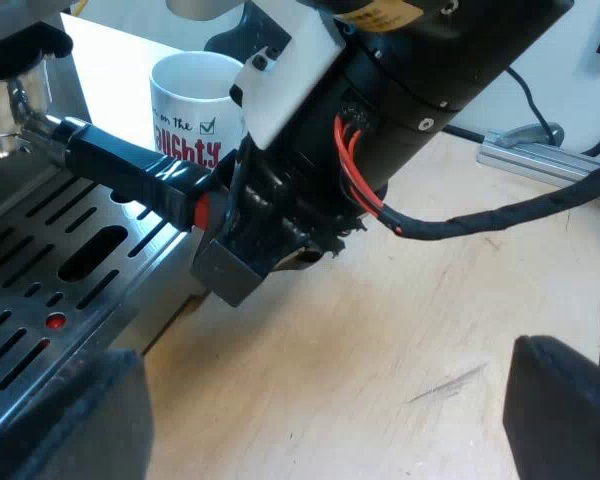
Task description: Grind coffee beans and then tamp
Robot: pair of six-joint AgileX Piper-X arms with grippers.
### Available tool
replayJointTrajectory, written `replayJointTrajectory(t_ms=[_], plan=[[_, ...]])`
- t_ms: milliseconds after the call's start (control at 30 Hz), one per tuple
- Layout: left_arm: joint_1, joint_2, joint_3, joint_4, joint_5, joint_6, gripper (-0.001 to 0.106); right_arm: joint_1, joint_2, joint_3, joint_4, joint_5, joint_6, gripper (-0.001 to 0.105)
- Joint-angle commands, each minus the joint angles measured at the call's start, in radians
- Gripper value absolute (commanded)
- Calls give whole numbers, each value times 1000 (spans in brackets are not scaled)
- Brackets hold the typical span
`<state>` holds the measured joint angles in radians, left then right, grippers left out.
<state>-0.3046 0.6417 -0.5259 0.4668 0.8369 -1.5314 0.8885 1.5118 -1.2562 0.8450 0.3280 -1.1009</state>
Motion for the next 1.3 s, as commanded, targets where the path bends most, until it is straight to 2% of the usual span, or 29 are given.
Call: replayJointTrajectory(t_ms=[33, 633, 800, 1233, 1300], plan=[[-3, 0, -1, -8, 6, 3, 73, 1, 1, -9, -3, -26, -38, 0], [-3, 0, -1, -8, 6, 3, 73, 3, -47, -9, 29, -9, -18, 0], [-3, 0, -1, -8, 6, 3, 73, 11, -49, -9, 83, -4, 4, 0], [-3, 0, -1, 14, 6, 3, 73, 72, -54, -9, 80, 69, 48, 0], [-3, 0, -1, 14, 6, 3, 73, 83, -54, -9, 92, 77, 76, 0]])
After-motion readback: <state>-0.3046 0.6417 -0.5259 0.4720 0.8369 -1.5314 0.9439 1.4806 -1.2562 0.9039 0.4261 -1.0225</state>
